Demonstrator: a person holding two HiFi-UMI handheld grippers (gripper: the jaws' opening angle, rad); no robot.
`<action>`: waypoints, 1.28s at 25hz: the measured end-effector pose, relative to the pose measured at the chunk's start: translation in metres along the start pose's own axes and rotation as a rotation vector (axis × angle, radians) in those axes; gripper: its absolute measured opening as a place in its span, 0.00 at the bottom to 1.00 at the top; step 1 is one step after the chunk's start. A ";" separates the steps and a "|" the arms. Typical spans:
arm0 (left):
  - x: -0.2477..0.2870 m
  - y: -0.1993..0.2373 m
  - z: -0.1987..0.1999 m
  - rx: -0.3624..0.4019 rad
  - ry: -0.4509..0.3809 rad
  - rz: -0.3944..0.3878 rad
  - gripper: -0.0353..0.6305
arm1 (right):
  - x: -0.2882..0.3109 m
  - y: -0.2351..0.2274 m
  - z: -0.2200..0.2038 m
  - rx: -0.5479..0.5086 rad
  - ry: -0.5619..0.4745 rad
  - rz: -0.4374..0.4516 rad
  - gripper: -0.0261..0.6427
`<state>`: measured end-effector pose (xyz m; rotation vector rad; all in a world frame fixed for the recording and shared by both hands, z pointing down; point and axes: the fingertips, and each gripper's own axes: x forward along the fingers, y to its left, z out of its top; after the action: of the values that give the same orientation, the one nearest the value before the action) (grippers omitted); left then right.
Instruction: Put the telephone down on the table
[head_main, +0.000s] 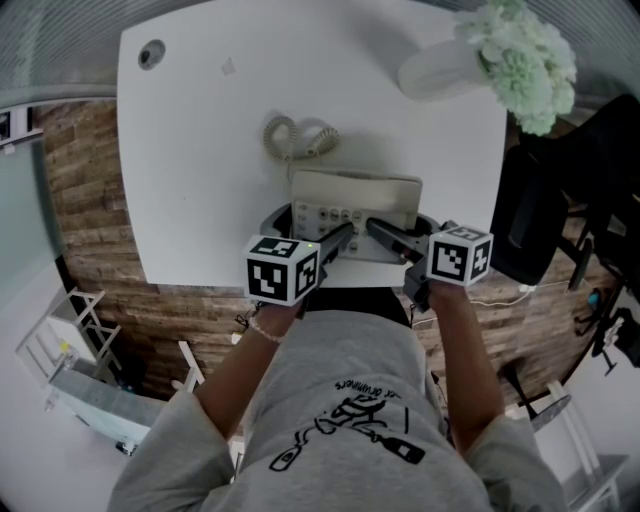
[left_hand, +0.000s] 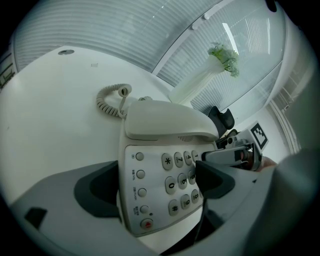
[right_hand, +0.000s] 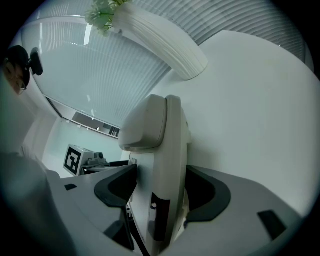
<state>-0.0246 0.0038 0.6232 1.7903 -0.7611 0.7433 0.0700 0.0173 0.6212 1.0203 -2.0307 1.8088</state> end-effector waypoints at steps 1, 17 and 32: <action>0.000 0.000 0.000 0.000 0.000 0.002 0.74 | 0.000 0.000 0.000 -0.001 0.000 -0.002 0.51; 0.000 0.002 0.000 -0.001 -0.002 0.032 0.74 | 0.000 -0.003 0.000 0.003 0.001 -0.026 0.51; 0.001 0.004 -0.002 0.019 0.015 0.065 0.74 | 0.000 -0.006 0.000 -0.009 0.016 -0.069 0.51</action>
<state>-0.0272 0.0046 0.6268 1.7819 -0.8078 0.8088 0.0736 0.0176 0.6261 1.0568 -1.9672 1.7662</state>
